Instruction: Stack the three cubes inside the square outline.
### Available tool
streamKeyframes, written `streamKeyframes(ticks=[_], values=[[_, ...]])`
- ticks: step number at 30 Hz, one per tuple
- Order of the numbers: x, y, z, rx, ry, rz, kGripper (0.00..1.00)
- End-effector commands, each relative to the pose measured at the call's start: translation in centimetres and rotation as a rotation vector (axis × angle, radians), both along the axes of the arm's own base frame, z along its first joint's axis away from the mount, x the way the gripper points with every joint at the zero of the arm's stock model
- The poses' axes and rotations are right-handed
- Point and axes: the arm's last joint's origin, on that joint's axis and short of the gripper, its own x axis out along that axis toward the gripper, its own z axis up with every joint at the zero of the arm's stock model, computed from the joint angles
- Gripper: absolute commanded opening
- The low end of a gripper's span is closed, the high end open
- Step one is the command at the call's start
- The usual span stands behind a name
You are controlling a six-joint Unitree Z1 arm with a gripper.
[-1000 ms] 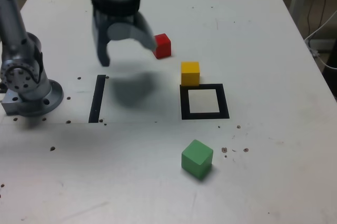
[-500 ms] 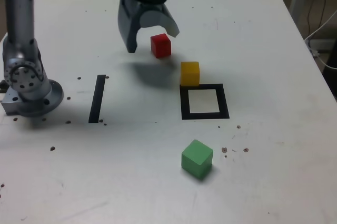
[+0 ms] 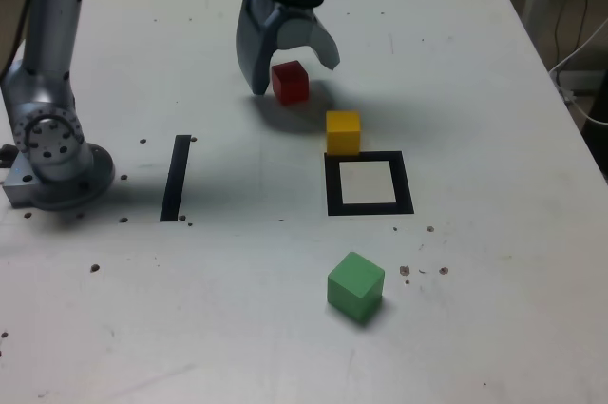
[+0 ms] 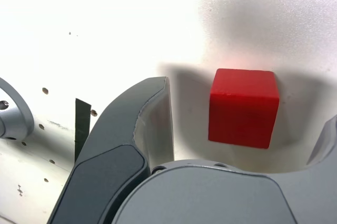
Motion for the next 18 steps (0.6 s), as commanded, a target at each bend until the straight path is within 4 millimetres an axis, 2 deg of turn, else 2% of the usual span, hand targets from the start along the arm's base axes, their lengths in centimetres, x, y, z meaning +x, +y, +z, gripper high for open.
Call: streamKeyframes(ticks=[1,5,14,18], values=[[0.2,0.4,-0.5,-0.015,0.012,0.006,0.90],[0.6,0.8,-1.1,-0.034,0.018,0.006,0.78],[1.1,1.1,-1.7,-0.037,0.007,0.001,0.30],[1.1,1.1,-1.7,-0.039,0.000,-0.003,0.21]])
